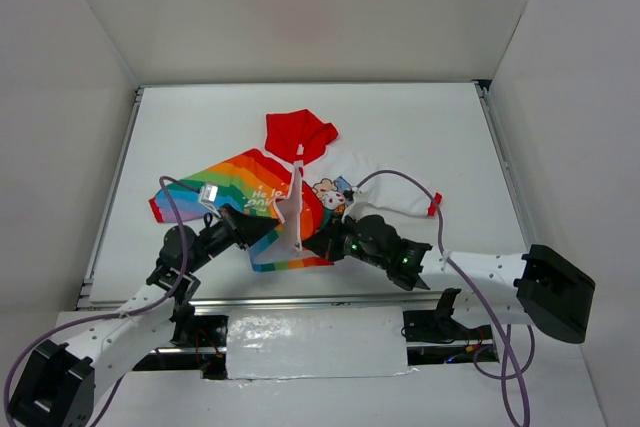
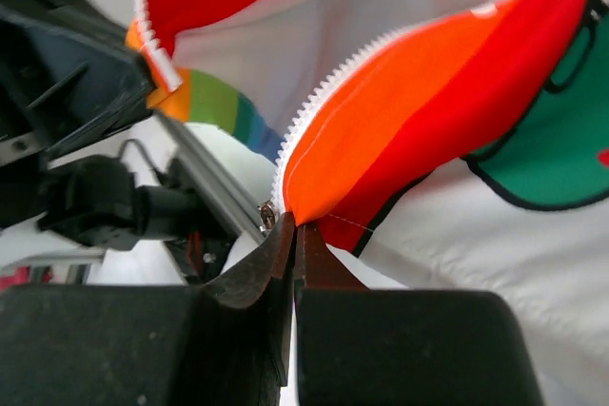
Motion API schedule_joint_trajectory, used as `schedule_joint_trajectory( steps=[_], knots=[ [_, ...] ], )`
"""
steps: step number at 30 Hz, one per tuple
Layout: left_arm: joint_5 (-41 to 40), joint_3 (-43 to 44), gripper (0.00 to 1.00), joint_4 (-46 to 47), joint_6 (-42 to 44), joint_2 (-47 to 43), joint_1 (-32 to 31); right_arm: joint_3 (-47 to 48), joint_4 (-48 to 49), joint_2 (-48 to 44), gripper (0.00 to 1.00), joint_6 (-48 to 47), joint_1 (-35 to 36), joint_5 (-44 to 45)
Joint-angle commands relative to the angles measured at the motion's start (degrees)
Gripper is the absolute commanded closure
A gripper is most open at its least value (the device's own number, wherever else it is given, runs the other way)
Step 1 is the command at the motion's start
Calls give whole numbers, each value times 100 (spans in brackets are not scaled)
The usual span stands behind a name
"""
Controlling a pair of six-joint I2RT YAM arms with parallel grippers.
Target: Zip up the jacket
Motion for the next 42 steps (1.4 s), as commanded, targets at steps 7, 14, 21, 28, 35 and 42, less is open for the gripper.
schedule_joint_trajectory(
  steps=[7,14,21,28,35,42],
  knots=[
    [195,-178,100,1336,-2,72,-122,-1196,3670,-183,100,-983,-286,-561],
    [212,-240,100,2066,-29,389,-376,-1152,4951,335,100,-922,-488,-1052],
    [248,-179,100,2225,-11,424,-465,-1117,5868,880,100,-826,-796,-1765],
    [151,-213,100,2119,24,328,-500,-1029,5974,951,100,-738,-945,-2003],
    [107,-336,100,2260,-20,363,-535,-932,5921,950,100,-676,-989,-2152],
    [160,-310,100,2295,-37,381,-579,-836,6211,1162,100,-500,-1024,-2267]
  ],
)
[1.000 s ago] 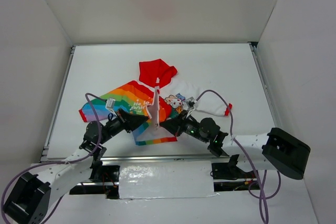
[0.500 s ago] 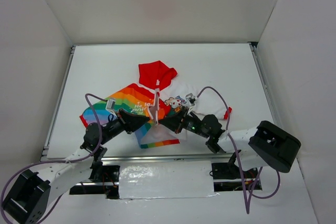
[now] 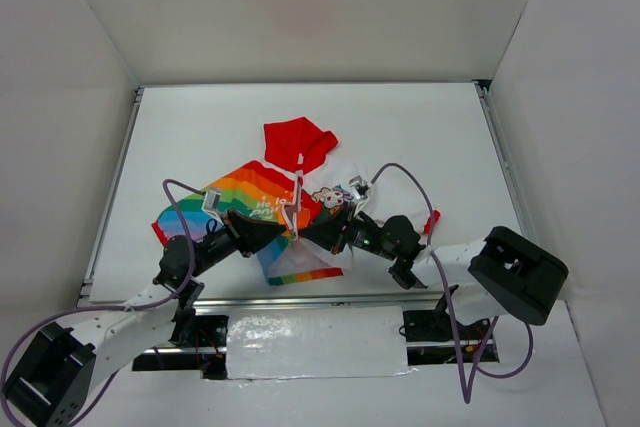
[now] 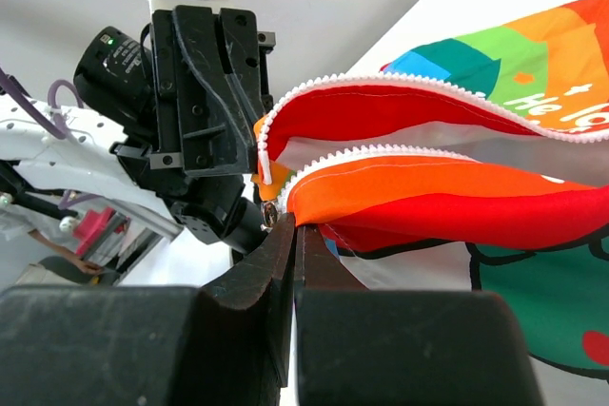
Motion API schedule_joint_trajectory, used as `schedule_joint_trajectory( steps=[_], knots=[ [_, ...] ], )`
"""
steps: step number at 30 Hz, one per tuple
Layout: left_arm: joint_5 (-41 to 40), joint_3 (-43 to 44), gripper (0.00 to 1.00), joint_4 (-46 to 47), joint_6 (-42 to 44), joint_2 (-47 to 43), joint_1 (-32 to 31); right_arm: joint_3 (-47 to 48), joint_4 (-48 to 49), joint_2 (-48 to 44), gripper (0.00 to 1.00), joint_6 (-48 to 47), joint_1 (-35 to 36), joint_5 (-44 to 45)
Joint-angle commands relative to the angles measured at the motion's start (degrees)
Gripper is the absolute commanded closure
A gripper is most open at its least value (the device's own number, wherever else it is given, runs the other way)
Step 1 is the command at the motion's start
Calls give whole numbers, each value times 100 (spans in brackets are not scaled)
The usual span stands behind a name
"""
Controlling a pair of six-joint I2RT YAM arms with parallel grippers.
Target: Zip up the jacket
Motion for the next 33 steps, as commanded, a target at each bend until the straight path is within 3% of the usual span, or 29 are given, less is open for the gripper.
schedule_joint_trajectory(
  steps=[1,33],
  knots=[
    [33,0,100,559,-24,-46,-50,270,1097,75,100,55,-58,-140],
    [-134,-70,100,270,-16,-230,-94,147,1598,-21,100,239,-261,-351]
  ],
)
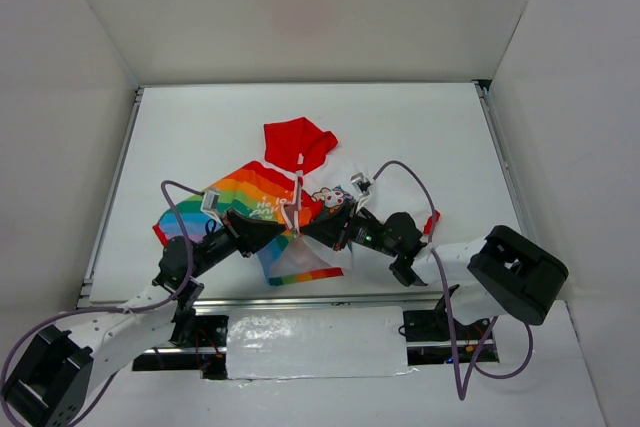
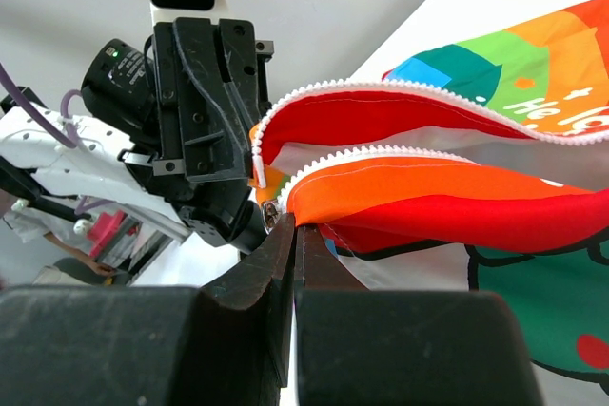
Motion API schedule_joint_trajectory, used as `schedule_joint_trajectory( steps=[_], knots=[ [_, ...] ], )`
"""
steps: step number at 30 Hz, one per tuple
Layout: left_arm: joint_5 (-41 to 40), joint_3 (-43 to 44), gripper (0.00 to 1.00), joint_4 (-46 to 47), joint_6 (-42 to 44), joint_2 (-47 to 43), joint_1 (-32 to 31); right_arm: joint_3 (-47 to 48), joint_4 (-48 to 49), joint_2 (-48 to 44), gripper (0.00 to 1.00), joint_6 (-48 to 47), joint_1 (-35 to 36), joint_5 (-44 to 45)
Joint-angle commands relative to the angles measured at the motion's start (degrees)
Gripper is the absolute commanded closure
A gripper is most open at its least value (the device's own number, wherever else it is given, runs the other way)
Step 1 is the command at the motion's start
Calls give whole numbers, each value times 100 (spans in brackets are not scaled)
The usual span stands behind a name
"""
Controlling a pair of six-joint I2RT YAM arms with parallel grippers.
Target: Zip up the jacket
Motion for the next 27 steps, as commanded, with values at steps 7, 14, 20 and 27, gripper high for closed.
schedule_joint_trajectory(
  steps=[7,14,20,27],
  knots=[
    [12,-59,100,286,4,-141,-42,132,1712,-17,100,111,-93,-172],
    [12,-24,100,356,-5,34,-50,185,1660,-43,100,120,-110,-190],
    [4,20,100,401,22,184,-77,194,1589,-104,100,120,-128,-225],
    [100,29,100,603,-13,316,-103,229,1475,-113,100,102,-172,-199]
  ],
)
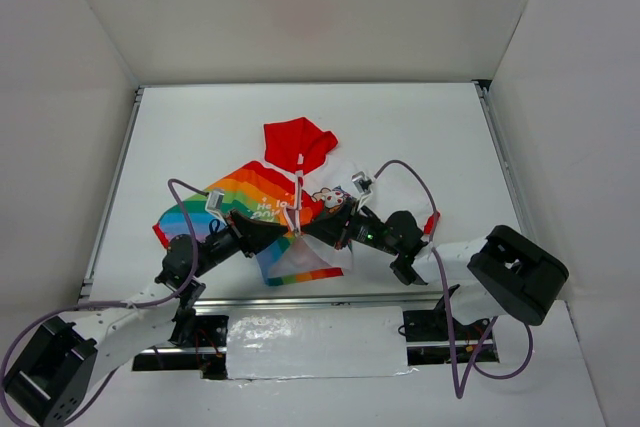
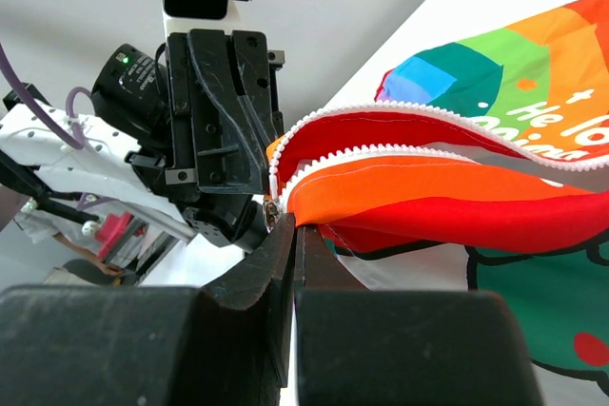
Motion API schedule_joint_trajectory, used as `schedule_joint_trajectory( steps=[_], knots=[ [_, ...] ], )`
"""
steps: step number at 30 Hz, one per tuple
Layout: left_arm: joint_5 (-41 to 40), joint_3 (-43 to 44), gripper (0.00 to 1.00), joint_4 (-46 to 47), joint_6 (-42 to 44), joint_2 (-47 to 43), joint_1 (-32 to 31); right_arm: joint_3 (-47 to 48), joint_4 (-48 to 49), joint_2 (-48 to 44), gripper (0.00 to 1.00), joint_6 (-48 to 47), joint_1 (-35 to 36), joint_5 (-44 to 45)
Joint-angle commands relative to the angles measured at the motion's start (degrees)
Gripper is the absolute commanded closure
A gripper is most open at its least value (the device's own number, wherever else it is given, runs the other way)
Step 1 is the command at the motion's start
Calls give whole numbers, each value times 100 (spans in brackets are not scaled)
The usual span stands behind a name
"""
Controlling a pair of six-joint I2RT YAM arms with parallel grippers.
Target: Zip up the jacket
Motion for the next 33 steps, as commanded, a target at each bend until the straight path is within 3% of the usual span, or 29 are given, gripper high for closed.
schedule_joint_trajectory(
  steps=[1,22,28,33],
  knots=[
    [109,20,100,559,-15,41,-38,236,1475,-102,100,-23,-69,-70],
    [135,-24,100,542,116,14,-108,552,1282,-32,100,189,-131,-263],
    [337,55,100,50,511,-64,-117,859,228,-365,100,83,-131,-413],
    [750,134,100,-615,1037,-293,-117,1237,-1274,-752,100,-233,-131,-447]
  ],
)
